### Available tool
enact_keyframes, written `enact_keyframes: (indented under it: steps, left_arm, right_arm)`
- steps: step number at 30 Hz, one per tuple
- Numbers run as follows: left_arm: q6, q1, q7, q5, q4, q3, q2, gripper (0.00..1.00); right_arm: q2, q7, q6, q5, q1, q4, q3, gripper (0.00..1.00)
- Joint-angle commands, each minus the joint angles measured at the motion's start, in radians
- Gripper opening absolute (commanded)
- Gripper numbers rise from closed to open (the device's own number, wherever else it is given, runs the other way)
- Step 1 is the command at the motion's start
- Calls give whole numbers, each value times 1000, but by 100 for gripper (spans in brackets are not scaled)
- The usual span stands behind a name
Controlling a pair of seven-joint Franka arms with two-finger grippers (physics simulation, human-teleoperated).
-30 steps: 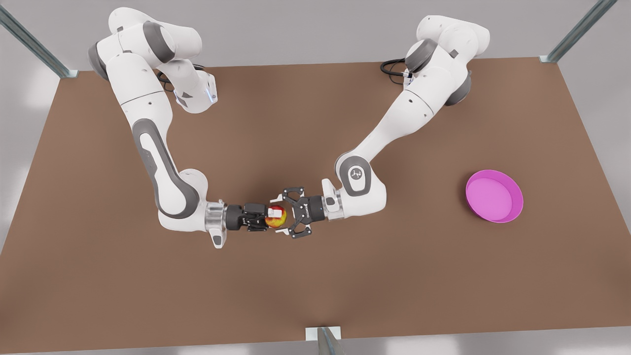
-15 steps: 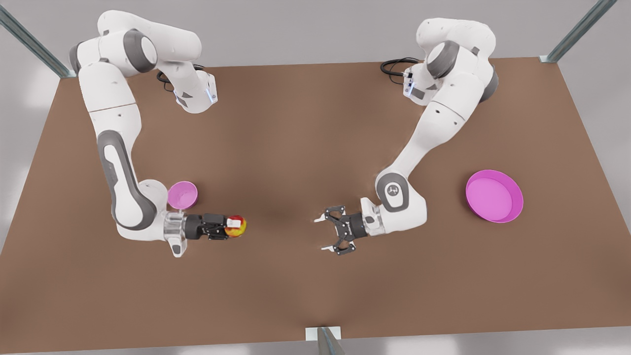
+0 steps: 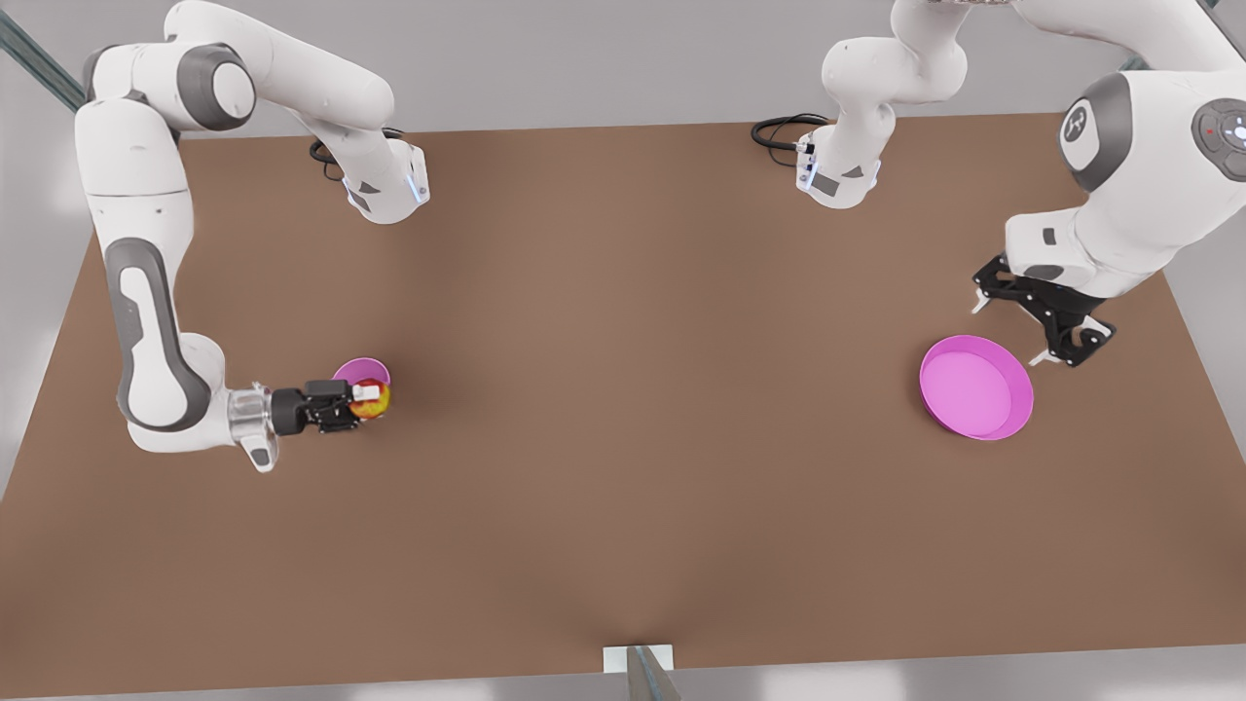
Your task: Use the left arm to pick up the apple from the plate, transfer it to the gripper of the right arm, and then use the right arm to place it into the bowl
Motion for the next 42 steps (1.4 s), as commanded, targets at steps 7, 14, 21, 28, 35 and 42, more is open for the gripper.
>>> enact_keyframes:
  steps: [7,14,21,28,35,42]
  left_arm:
    - [-94,-12,-886,4,24,14,41,100]
    - [-102,-12,-887,2,23,14,39,100]
    - [-102,-7,-886,2,24,14,39,100]
    - [-102,-10,-887,1,24,14,39,100]
    - [-102,-10,-887,1,24,14,39,100]
    - [-102,-10,-886,1,24,14,39,100]
  right_arm:
    - [-11,-1,-20,-232,-8,15,-6,71]
    - [-6,28,-8,-367,-5,37,2,71]
    - [3,30,17,-450,1,49,-6,72]
    - [25,28,57,-510,-6,49,-6,73]
    - [38,25,94,-556,-8,47,-6,73]
    - [40,21,101,-585,-9,47,-6,100]
